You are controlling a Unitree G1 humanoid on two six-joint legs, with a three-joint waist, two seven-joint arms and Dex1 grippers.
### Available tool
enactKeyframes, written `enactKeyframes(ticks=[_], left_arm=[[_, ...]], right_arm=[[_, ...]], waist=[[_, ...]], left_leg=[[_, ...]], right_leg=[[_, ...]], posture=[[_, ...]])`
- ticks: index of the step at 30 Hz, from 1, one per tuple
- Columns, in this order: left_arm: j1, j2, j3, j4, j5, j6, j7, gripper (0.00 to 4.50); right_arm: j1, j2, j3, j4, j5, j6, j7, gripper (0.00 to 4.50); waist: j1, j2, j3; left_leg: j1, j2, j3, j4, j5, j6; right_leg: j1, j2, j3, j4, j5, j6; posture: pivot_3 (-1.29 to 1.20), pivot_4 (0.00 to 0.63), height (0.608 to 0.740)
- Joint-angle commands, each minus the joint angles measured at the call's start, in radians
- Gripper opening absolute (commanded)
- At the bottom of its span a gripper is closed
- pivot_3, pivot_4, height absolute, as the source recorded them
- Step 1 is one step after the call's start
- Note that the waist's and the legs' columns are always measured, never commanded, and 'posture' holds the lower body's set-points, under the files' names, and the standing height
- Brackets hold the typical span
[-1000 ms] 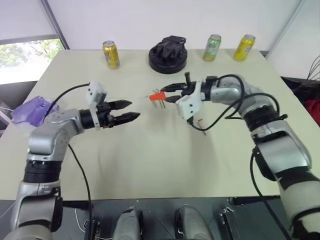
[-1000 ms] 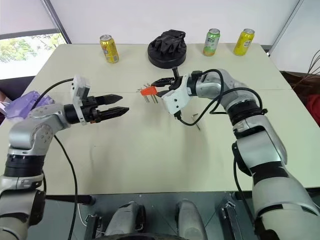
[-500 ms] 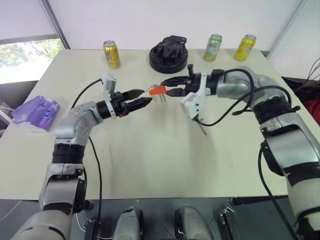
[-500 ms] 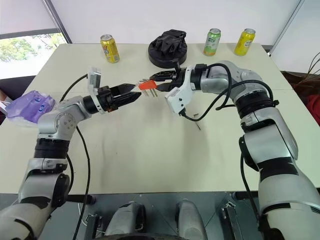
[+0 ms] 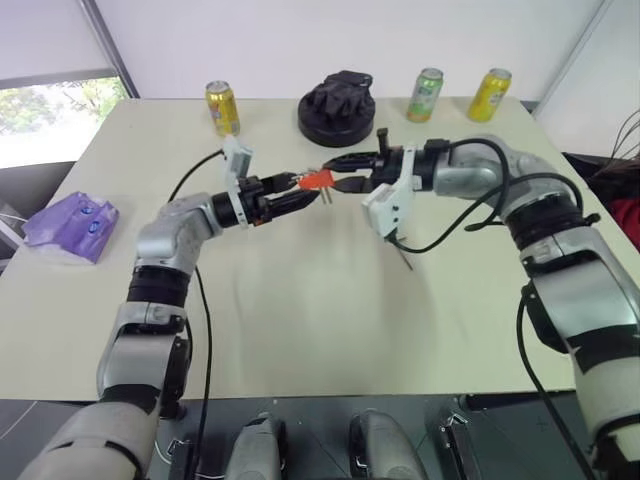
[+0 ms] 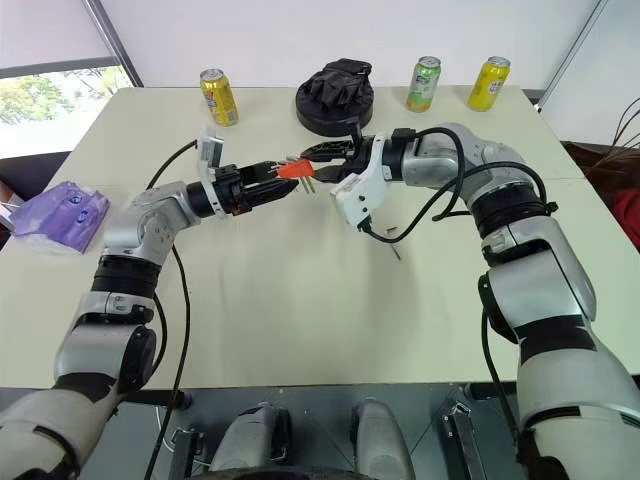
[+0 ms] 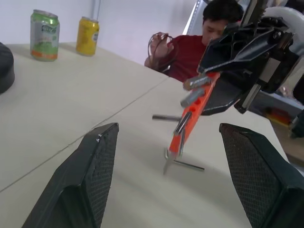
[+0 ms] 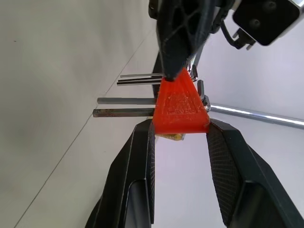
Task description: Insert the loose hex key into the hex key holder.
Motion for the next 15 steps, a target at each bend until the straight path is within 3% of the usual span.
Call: enactKeyframes(ticks=[1, 3, 5, 11, 15], left_arm=[[-0.040, -0.020, 0.016, 0.005, -0.001, -0.036, -0.007, 3.54], [-0.043, -0.027, 0.012, 0.011, 0.002, -0.039, -0.013, 3.54], [-0.043, -0.032, 0.005, 0.013, 0.008, -0.043, -0.019, 3.00], [-0.044, -0.043, 0.011, 0.006, 0.010, -0.036, -0.030, 0.30], [-0.041, -0.047, 0.005, 0.014, 0.029, -0.043, -0.021, 0.19]], right_arm=[[0.002, -0.002, -0.012, -0.034, 0.044, 0.006, 0.005, 0.99], [0.009, -0.001, -0.011, -0.042, 0.052, 0.010, 0.011, 0.99], [0.014, -0.001, -0.011, -0.049, 0.059, 0.013, 0.017, 0.99], [0.026, 0.001, -0.016, -0.065, 0.074, 0.022, 0.030, 0.99], [0.031, 0.004, -0.019, -0.072, 0.084, 0.030, 0.036, 0.99]], waist=[[0.000, 0.000, 0.000], [0.000, 0.000, 0.000], [0.000, 0.000, 0.000], [0.000, 0.000, 0.000], [0.000, 0.000, 0.000]], left_leg=[[0.000, 0.000, 0.000, 0.000, 0.000, 0.000], [0.000, 0.000, 0.000, 0.000, 0.000, 0.000], [0.000, 0.000, 0.000, 0.000, 0.000, 0.000], [0.000, 0.000, 0.000, 0.000, 0.000, 0.000], [0.000, 0.000, 0.000, 0.000, 0.000, 0.000]], right_leg=[[0.000, 0.000, 0.000, 0.000, 0.000, 0.000], [0.000, 0.000, 0.000, 0.000, 0.000, 0.000], [0.000, 0.000, 0.000, 0.000, 0.000, 0.000], [0.000, 0.000, 0.000, 0.000, 0.000, 0.000], [0.000, 0.000, 0.000, 0.000, 0.000, 0.000]], posture=[[0.00, 0.150, 0.740], [0.00, 0.150, 0.740], [0.00, 0.150, 0.740], [0.00, 0.150, 0.740], [0.00, 0.150, 0.740]])
